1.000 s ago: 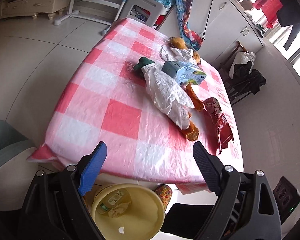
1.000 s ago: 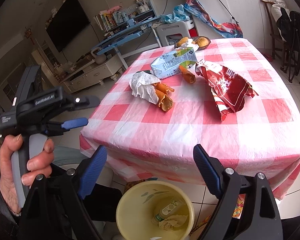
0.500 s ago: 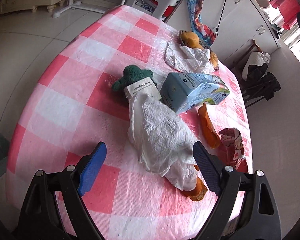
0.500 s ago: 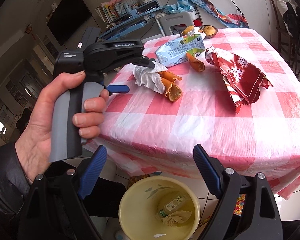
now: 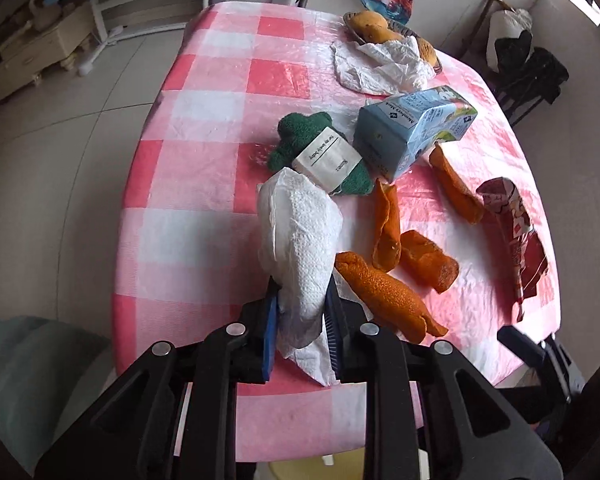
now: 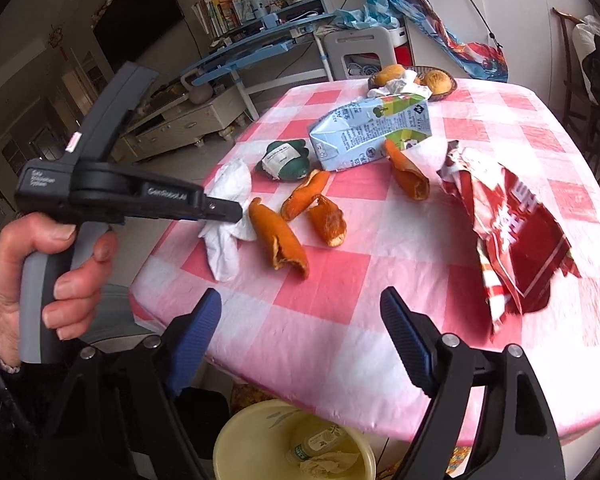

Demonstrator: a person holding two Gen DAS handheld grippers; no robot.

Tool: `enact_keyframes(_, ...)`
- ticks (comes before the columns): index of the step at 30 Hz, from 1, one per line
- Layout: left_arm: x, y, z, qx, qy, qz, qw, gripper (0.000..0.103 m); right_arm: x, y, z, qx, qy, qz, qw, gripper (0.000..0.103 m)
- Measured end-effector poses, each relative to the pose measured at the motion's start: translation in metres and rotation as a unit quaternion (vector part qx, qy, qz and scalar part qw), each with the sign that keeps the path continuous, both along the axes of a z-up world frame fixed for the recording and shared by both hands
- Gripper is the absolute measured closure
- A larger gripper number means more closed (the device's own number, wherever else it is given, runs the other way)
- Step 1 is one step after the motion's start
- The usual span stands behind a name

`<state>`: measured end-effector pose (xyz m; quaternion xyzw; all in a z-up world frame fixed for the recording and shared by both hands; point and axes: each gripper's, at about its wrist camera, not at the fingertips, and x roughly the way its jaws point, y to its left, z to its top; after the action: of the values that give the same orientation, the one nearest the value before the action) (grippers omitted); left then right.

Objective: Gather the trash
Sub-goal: 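Grasp the white tissue with the left gripper while the right gripper grasps an orange peel, then lift the orange peel with the right gripper while the left gripper lifts the tissue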

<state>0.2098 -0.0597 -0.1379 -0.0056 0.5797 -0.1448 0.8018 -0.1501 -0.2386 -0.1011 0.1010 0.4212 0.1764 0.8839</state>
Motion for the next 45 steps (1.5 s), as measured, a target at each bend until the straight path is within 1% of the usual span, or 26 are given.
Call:
enact_keyframes(2, 0.0, 0.005, -0.002, 0.002, 0.005, 0.001, 1.0, 0.083, 0.01, 0.006, -0.004, 0.001, 0.006, 0.009, 1.0, 0.033)
enact_keyframes(4, 0.0, 0.009, 0.0, 0.002, 0.001, 0.005, 1.0, 0.083, 0.016, 0.014, -0.008, 0.0, 0.01, 0.02, 1.0, 0.038)
enact_keyframes(7, 0.001, 0.013, 0.006, -0.009, -0.008, 0.01, 0.9999, 0.082, 0.021, 0.029, -0.007, -0.005, 0.001, 0.04, 0.999, 0.039)
enact_keyframes(10, 0.001, 0.013, 0.005, -0.008, -0.004, 0.01, 0.9999, 0.082, 0.029, 0.044, -0.007, -0.027, -0.009, 0.05, 0.998, 0.04)
enact_keyframes(12, 0.001, 0.01, 0.003, -0.004, -0.002, 0.005, 1.0, 0.081, 0.039, 0.051, -0.01, -0.034, -0.009, 0.054, 0.998, 0.044)
enact_keyframes(13, 0.001, 0.009, 0.003, -0.003, -0.002, 0.003, 1.0, 0.079, 0.043, 0.054, -0.012, -0.04, -0.006, 0.056, 0.998, 0.048)
enact_keyframes(14, 0.002, 0.009, 0.002, -0.002, -0.002, 0.003, 1.0, 0.078, 0.047, 0.058, -0.015, -0.048, -0.002, 0.059, 0.997, 0.057)
enact_keyframes(15, 0.002, 0.009, 0.002, -0.002, -0.001, 0.004, 1.0, 0.076, 0.05, 0.061, -0.018, -0.056, 0.003, 0.064, 0.996, 0.062)
enact_keyframes(16, 0.003, 0.009, 0.001, -0.001, 0.0, 0.005, 1.0, 0.075, 0.05, 0.062, -0.018, -0.066, 0.0, 0.063, 0.996, 0.068)
enact_keyframes(19, 0.005, 0.011, -0.002, 0.0, 0.003, 0.01, 0.9999, 0.075, 0.046, 0.058, -0.017, -0.073, 0.004, 0.063, 0.995, 0.079)
enact_keyframes(20, 0.006, 0.011, -0.003, 0.0, 0.004, 0.01, 0.9999, 0.075, 0.044, 0.055, -0.017, -0.076, 0.005, 0.061, 0.995, 0.08)
enact_keyframes(24, 0.004, 0.008, -0.005, 0.014, 0.003, 0.004, 0.9999, 0.075, 0.034, 0.042, -0.015, -0.075, 0.014, 0.046, 0.996, 0.081)
enact_keyframes(27, 0.002, 0.005, -0.006, 0.019, 0.003, 0.002, 0.9998, 0.075, 0.023, 0.025, -0.014, -0.07, 0.019, 0.024, 0.997, 0.081)
enact_keyframes(30, 0.0, 0.004, -0.005, 0.029, -0.007, 0.005, 0.9995, 0.063, 0.016, 0.008, -0.013, -0.063, 0.024, -0.002, 0.998, 0.081)
enact_keyframes(31, 0.0, 0.003, -0.004, 0.03, -0.01, 0.005, 0.9995, 0.061, 0.014, 0.003, -0.013, -0.06, 0.025, -0.009, 0.998, 0.081)
enact_keyframes(34, -0.002, 0.001, -0.003, 0.034, -0.014, 0.005, 0.9993, 0.058, 0.012, -0.007, -0.014, -0.055, 0.026, -0.026, 0.998, 0.081)
enact_keyframes(37, -0.002, -0.001, -0.004, 0.041, -0.016, 0.003, 0.999, 0.057, 0.013, -0.009, -0.015, -0.051, 0.025, -0.032, 0.998, 0.078)
enact_keyframes(39, -0.002, -0.001, -0.004, 0.044, -0.017, 0.003, 0.9989, 0.055, 0.013, -0.008, -0.014, -0.049, 0.02, -0.032, 0.998, 0.069)
enact_keyframes(40, -0.002, -0.001, -0.004, 0.045, -0.018, 0.004, 0.9988, 0.053, 0.013, -0.008, -0.013, -0.049, 0.018, -0.032, 0.998, 0.062)
enact_keyframes(41, -0.002, -0.001, -0.004, 0.046, -0.019, 0.004, 0.9987, 0.053, 0.013, -0.008, -0.013, -0.048, 0.015, -0.033, 0.998, 0.059)
enact_keyframes(45, -0.001, -0.003, -0.004, 0.051, -0.023, 0.004, 0.9984, 0.049, 0.013, -0.008, -0.014, -0.048, 0.009, -0.033, 0.998, 0.056)
